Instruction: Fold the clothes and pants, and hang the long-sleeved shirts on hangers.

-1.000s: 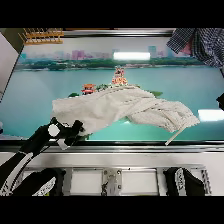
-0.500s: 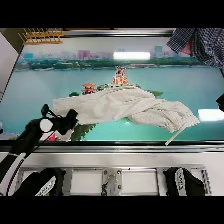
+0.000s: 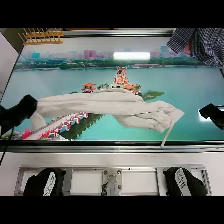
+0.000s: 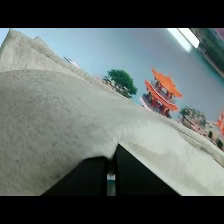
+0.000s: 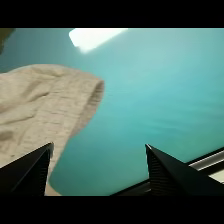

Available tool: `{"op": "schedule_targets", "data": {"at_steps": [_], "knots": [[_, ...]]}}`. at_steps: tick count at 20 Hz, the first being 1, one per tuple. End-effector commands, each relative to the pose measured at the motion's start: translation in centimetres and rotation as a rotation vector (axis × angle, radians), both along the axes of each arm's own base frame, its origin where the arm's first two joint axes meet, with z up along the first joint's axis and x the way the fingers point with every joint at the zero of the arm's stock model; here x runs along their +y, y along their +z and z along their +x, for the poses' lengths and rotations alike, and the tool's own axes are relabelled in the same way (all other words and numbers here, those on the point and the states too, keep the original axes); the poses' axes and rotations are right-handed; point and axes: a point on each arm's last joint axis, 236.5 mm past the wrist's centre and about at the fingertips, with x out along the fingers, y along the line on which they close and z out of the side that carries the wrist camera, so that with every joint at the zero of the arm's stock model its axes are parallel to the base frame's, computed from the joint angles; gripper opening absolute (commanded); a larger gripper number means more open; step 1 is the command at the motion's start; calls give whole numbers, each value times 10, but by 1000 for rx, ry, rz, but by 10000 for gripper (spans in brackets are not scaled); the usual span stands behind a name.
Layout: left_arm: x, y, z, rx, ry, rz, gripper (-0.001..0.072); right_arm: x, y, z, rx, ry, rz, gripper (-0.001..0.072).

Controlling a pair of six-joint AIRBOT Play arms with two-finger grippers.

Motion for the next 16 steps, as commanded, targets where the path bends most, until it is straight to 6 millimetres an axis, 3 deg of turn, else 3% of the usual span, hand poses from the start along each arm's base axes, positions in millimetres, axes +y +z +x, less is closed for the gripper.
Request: {"op": "schedule_targets", "data": {"at_steps": [1, 8, 12, 16], "knots": [[31, 5, -22, 28, 47, 59, 9, 2, -35, 3, 89, 11, 83, 626], [10, -45, 8, 163, -62, -4, 9, 58, -105, 61, 100, 64, 437, 627], [2, -53, 23, 159, -90, -1, 9, 90, -151, 75, 179, 113, 453, 627], [3, -54, 23, 161, -90, 0, 9, 107, -173, 92, 174, 134, 402, 627]]}}
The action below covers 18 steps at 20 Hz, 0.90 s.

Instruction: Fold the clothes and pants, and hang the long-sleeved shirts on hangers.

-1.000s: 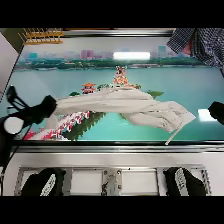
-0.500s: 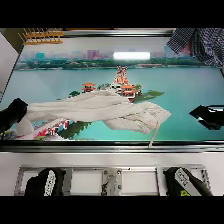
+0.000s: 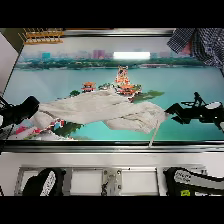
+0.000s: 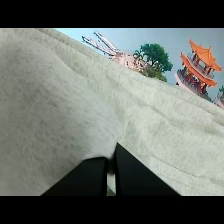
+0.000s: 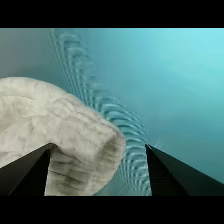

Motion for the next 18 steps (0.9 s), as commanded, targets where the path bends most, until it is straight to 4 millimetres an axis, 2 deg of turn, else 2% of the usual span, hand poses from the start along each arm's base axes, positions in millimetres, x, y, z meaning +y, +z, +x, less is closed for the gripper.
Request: {"op": "schedule_targets", "data": {"at_steps": [1, 2, 3, 5, 6, 7, 8, 9, 11, 12, 13, 15, 16, 18], "knots": [[-1, -1, 3, -1, -6, 2, 9, 14, -19, 16, -19, 12, -38, 627], [-1, -2, 3, 0, -6, 2, 9, 16, -19, 20, -30, 17, -49, 624], [-1, -1, 3, -1, -6, 3, 9, 19, -19, 22, -38, 23, -57, 541], [-1, 0, 3, -3, -6, 4, 9, 20, -15, 26, -57, 30, -70, 138], [1, 5, 5, -12, -7, 13, 9, 19, -10, 28, -72, 32, -79, 44], [5, 20, 7, -46, -4, 37, 9, 14, 4, 34, -109, 33, -101, 44], [12, 43, 10, -97, 4, 77, 9, 7, 23, 42, -159, 41, -139, 43], [22, 76, 9, -161, 22, 127, 9, -4, 53, 50, -229, 57, -203, 43], [41, 147, -3, -309, 80, 216, 9, -25, 130, 60, -380, 85, -344, 43], [49, 187, -16, -393, 120, 266, 9, -34, 170, 57, -446, 94, -411, 43], [54, 223, -33, -469, 158, 313, 9, -42, 211, 49, -514, 96, -484, 43], [58, 277, -69, -591, 231, 386, 9, -56, 277, 21, -615, 61, -616, 43], [57, 296, -88, -630, 261, 416, 9, -62, 302, 3, -648, 14, -662, 43], [53, 315, -117, -665, 310, 455, 9, -67, 333, -31, -680, -63, -709, 43]]}}
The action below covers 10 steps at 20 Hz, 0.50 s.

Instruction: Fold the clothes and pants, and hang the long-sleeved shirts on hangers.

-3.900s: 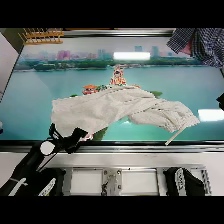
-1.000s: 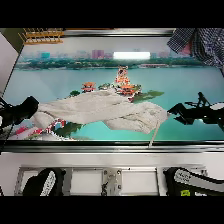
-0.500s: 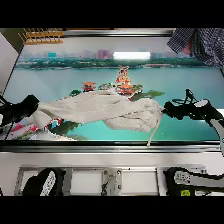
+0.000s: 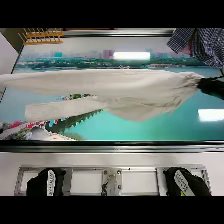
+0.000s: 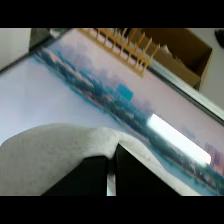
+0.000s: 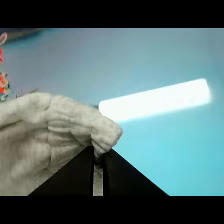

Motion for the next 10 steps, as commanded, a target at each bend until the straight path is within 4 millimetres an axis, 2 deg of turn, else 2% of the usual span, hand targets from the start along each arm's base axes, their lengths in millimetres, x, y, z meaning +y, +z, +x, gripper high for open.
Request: {"op": "schedule_targets", "data": {"at_steps": [1, 3, 5, 7, 10], "knots": [[-6, 50, -58, -107, 105, 83, 9, -13, 71, -63, -119, -109, -124, 43], [-8, 46, -70, -81, 131, 76, 9, -8, 86, -82, -151, -119, -143, 43], [-11, 34, -68, -45, 117, 43, 9, -3, 91, -90, -162, -116, -149, 42], [-15, 10, -50, 3, 63, -38, 9, -1, 83, -92, -127, -107, -137, 42], [-23, -48, -7, 157, -82, -182, 9, -4, 57, -83, -36, -92, -101, 42]]}}
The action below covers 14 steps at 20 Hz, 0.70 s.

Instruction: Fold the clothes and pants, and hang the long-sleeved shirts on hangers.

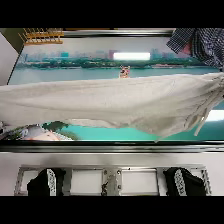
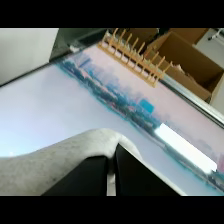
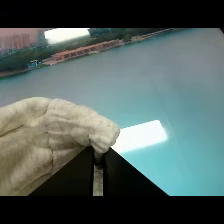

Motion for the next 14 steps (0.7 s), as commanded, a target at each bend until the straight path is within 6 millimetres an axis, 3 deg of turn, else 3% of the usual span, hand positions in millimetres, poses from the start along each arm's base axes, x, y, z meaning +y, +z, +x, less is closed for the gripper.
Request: {"op": "schedule_targets", "data": {"at_steps": [1, 3, 6, 8, 11, 12, 13, 14], "knots": [[-13, -63, 44, 137, -162, -177, 9, -3, -27, 7, 95, 7, 44, 42], [2, -100, 80, 179, -197, -266, 9, -11, -56, 26, 170, 2, 96, 41], [26, -143, 146, 195, -235, -335, 9, -27, -101, 74, 227, -14, 155, 41], [19, -170, 203, 257, -318, -320, 9, -34, -119, 115, 225, -18, 178, 42], [-15, -190, 303, 300, -501, -214, 25, -41, -125, 181, 171, -36, 217, 44], [-24, -190, 336, 294, -536, -211, 353, -46, -123, 200, 152, -50, 241, 92], [-34, -186, 361, 278, -546, -252, 715, -46, -120, 215, 136, -56, 282, 353], [-41, -179, 380, 266, -549, -306, 714, -47, -112, 226, 116, -53, 304, 578]]}}
